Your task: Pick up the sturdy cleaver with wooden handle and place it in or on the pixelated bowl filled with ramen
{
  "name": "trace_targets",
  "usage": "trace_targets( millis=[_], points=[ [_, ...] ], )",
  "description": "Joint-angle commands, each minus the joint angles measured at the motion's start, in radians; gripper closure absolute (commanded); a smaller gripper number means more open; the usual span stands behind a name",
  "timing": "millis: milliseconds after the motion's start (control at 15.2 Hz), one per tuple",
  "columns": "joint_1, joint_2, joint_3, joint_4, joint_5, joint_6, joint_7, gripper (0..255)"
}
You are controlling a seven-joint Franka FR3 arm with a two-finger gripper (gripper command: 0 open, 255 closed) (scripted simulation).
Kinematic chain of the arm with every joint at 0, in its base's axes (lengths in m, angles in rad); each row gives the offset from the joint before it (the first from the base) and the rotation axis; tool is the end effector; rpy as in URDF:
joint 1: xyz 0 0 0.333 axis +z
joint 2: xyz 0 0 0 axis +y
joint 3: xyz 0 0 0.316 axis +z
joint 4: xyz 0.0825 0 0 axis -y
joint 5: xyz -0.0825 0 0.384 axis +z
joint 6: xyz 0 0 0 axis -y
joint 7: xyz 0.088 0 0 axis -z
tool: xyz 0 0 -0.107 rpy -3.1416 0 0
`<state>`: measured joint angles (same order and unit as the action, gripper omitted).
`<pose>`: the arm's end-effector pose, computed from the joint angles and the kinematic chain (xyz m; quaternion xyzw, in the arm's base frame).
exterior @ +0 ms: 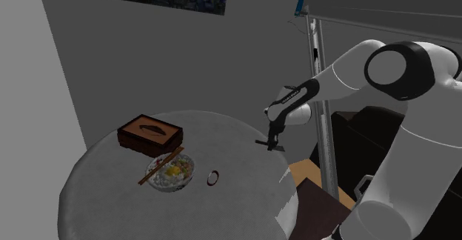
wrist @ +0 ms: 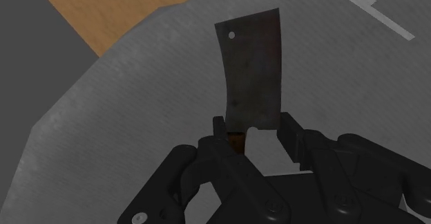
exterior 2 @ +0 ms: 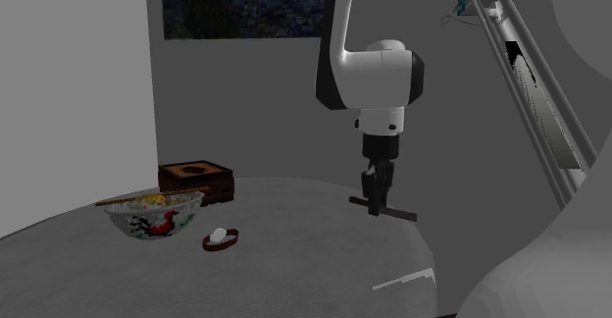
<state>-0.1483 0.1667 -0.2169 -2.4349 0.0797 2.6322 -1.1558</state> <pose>0.4596 -0.1798 0.2417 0.9348 0.3547 0.0144 0.0107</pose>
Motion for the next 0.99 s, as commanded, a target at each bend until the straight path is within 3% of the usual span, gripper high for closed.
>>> trace_targets(
  millis=[0,924],
  points=[
    [0.005,-0.027,-0.004,0.001,-0.014,-0.028,0.013,255],
    [0.009,-0.187,-0.015,0.038,-0.082,-0.219,0.061,255]
  ],
)
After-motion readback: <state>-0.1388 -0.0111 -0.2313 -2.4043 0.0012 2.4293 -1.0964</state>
